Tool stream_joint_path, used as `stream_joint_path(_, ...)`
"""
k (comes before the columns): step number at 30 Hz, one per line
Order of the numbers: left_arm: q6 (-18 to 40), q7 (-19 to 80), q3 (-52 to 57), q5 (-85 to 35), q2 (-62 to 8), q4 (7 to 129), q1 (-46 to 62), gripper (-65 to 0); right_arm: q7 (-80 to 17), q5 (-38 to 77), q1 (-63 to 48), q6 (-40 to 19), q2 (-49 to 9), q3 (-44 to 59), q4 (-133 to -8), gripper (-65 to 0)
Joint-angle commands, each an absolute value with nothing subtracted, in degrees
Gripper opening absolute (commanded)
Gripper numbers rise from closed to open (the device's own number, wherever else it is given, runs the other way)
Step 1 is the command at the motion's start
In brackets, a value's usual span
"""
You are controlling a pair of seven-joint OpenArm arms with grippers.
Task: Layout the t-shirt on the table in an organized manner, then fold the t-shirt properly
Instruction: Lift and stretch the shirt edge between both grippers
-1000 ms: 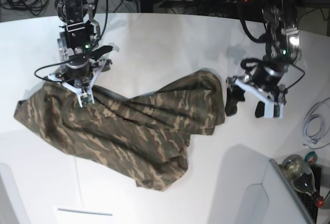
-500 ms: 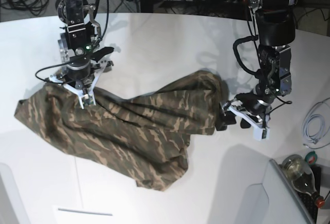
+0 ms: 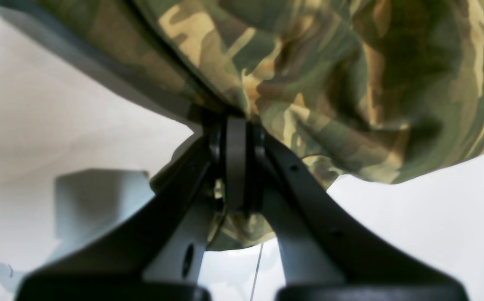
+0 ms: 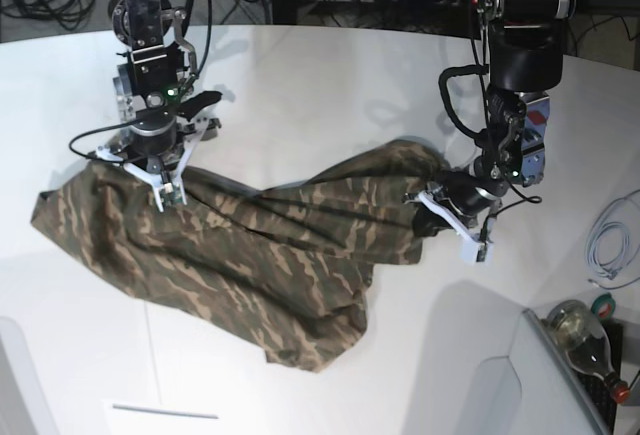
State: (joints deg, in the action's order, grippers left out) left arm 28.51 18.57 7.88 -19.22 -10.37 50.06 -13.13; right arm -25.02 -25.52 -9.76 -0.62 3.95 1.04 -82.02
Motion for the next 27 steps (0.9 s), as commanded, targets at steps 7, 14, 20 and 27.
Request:
stream_joint_path(7, 24.75, 20.79, 7.43, -19.65, -13.23, 66.59, -12.88, -65.0, -23.96, -25.89, -9.19, -1.01, 3.82, 1.10, -83.30, -65.0)
stream_joint_path(14, 24.75, 25.89, 7.43, -17.71, -16.13, 83.38, -7.16, -65.0, -24.04, -25.89, -11.91, -8.13, 4.18, 1.63, -93.05, -65.0)
stream_joint_path(20, 24.84, 23.08, 7.52, -6.90, -16.04, 88.40, 6.02, -65.0, -23.69, -25.45, -17.19, -8.22, 3.82, 1.01, -93.41, -65.0)
stream_joint_path(27, 24.84, 16.75, 7.52, -1.63, -16.04, 79.25, 11.91, -65.0, -23.60, -21.58, -17.54, -8.22, 3.82, 1.01, -85.05, -65.0)
